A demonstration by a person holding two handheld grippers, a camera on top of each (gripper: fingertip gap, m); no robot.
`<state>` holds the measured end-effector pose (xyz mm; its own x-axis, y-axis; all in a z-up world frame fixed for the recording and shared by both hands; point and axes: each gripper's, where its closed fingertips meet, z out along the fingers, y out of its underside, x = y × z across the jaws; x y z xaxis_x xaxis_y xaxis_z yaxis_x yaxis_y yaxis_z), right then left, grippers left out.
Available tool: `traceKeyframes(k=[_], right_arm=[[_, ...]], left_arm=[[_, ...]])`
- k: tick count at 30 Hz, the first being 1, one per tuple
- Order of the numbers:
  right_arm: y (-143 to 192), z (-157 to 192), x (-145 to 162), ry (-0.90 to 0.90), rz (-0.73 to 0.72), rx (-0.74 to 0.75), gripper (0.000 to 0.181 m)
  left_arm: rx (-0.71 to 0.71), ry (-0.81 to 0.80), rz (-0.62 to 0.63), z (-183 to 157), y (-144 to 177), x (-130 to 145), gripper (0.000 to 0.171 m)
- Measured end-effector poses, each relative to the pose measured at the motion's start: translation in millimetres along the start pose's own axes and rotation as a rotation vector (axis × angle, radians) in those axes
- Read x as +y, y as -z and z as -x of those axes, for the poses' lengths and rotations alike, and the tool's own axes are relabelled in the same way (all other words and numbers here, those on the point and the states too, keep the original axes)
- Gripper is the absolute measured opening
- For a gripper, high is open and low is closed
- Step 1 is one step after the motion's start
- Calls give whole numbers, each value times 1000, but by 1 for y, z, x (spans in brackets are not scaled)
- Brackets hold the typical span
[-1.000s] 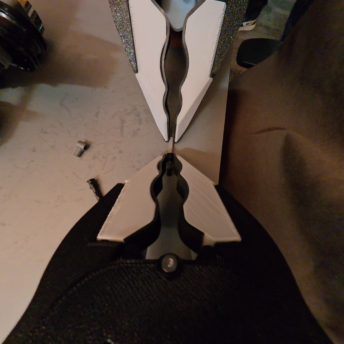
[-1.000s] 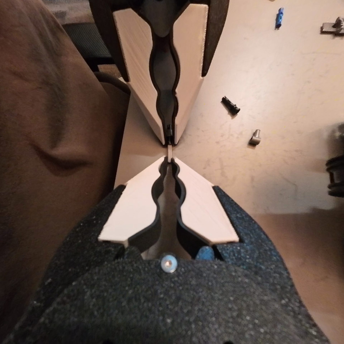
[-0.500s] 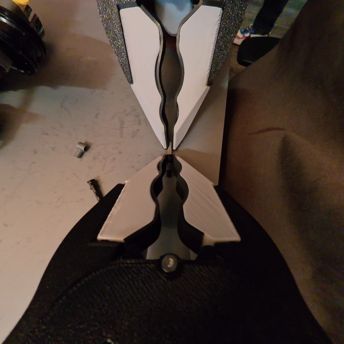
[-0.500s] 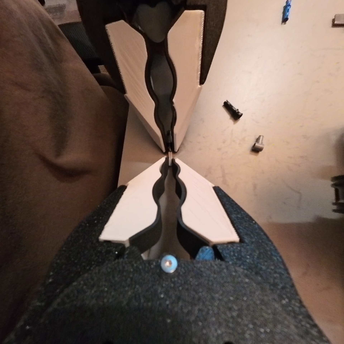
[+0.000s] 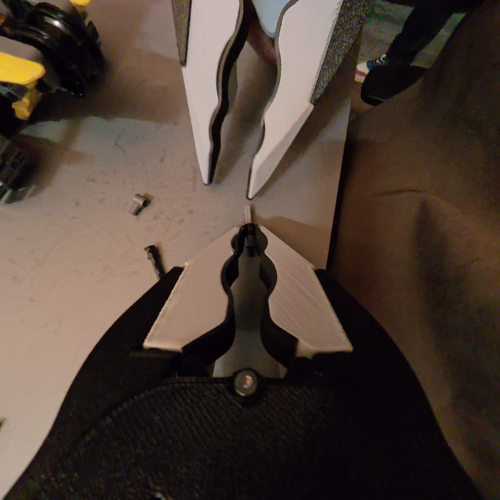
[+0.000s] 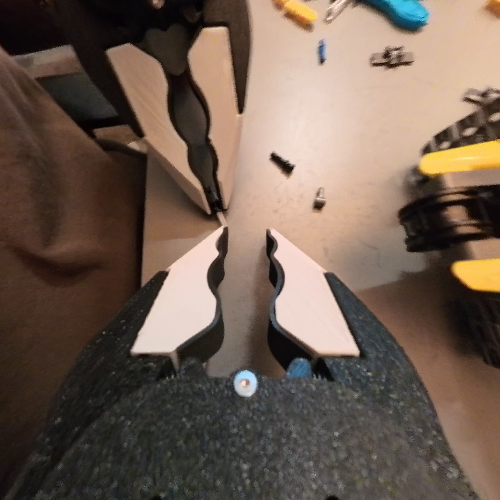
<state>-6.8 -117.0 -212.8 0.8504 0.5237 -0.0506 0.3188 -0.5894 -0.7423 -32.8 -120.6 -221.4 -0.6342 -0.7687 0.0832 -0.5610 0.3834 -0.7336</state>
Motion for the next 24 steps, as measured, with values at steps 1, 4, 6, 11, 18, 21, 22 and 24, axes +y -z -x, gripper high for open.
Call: traceKeyframes(k=[1,4,6,11,18,21,22,24], right_arm=[[1,-8,-2,-15,-18,41,28],[0,-30,-4,-24,-32,170,28],[-3,-39,-8,-17,-37,215,28],[-14,-52,-13,1,-8,268,30],[-25,-58,-15,21,32,278,25],[-24,-57,-14,15,33,273,15],[-24,-57,-13,13,35,272,12],[-22,-55,-11,11,37,270,8]], left_arm=[[-14,9,-4,3,2,1,4],[-53,49,-18,13,10,5,5],[-74,74,-29,18,16,8,5],[-127,106,-24,27,30,21,5],[-162,143,-34,37,41,30,5],[-146,153,-30,37,41,30,5],[-143,153,-24,37,40,31,5],[-143,143,-16,36,38,31,5]])
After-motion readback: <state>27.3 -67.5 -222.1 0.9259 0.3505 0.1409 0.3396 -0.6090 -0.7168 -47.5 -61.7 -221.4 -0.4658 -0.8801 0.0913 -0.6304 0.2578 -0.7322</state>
